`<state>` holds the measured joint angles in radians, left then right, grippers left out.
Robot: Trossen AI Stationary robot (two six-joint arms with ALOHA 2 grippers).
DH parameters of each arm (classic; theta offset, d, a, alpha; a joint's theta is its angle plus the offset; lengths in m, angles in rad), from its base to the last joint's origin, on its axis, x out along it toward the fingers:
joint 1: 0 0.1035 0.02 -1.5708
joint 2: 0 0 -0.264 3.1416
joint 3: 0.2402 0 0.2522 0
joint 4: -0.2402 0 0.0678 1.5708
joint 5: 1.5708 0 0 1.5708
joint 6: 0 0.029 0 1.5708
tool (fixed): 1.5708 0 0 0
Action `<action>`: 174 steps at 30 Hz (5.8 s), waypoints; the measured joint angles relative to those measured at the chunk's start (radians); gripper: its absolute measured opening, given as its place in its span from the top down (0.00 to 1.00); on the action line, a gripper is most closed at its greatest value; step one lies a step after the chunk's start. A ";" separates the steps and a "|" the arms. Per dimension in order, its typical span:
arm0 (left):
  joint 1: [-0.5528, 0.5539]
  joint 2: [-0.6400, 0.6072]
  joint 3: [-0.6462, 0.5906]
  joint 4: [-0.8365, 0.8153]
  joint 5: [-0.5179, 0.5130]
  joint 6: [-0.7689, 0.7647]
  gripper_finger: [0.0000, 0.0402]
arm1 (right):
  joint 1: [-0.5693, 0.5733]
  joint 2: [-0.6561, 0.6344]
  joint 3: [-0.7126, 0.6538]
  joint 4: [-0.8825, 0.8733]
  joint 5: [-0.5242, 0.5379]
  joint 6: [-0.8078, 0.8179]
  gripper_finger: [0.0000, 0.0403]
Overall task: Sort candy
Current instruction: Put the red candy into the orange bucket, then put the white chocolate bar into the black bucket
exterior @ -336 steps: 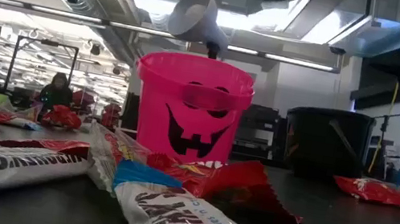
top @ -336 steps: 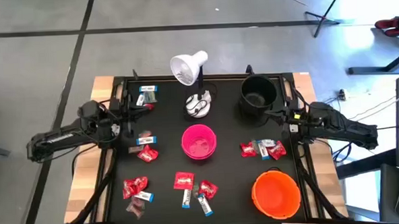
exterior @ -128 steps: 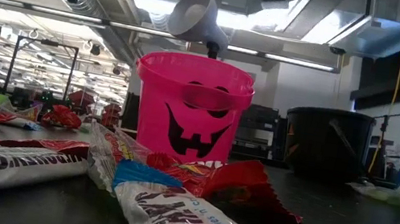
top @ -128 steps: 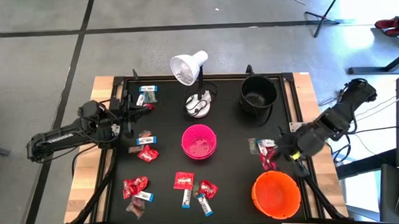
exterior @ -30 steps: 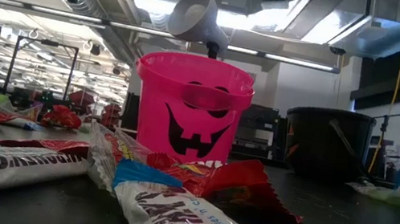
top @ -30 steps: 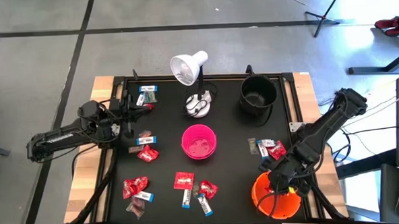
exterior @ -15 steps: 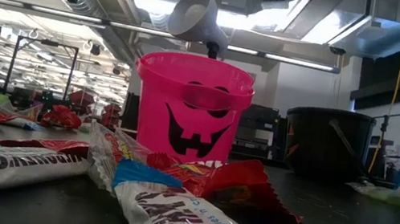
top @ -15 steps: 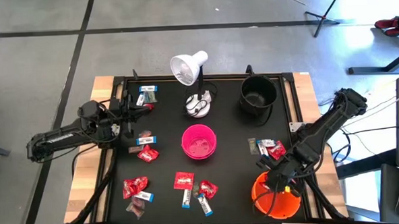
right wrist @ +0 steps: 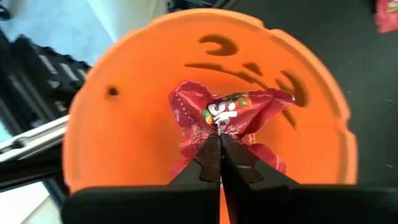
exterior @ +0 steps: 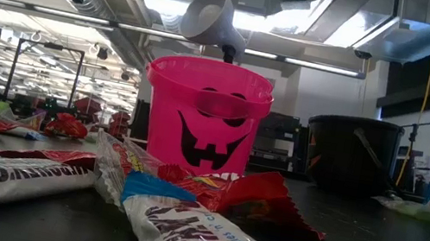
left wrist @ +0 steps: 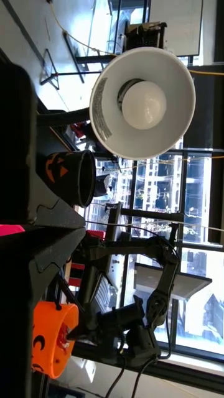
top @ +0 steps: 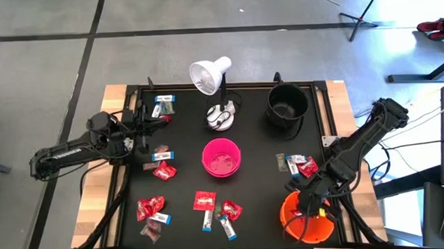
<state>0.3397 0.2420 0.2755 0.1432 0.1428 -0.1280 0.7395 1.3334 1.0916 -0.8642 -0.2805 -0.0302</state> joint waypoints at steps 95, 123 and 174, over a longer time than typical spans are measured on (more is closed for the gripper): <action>0.000 0.000 0.000 0.000 0.000 0.000 1.00 | -0.119 -0.046 0.185 -0.032 0.567 0.390 1.00; 0.000 0.000 0.000 0.000 0.000 0.000 1.00 | -0.433 -0.046 0.185 -0.389 0.575 0.776 1.00; 0.000 0.000 0.000 0.000 0.000 0.000 1.00 | -0.432 -0.491 -0.521 -0.167 0.492 1.083 0.63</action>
<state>0.3400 0.2418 0.2752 0.1435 0.1428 -0.1280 0.3073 0.8425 0.5710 -1.0316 0.2117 1.0529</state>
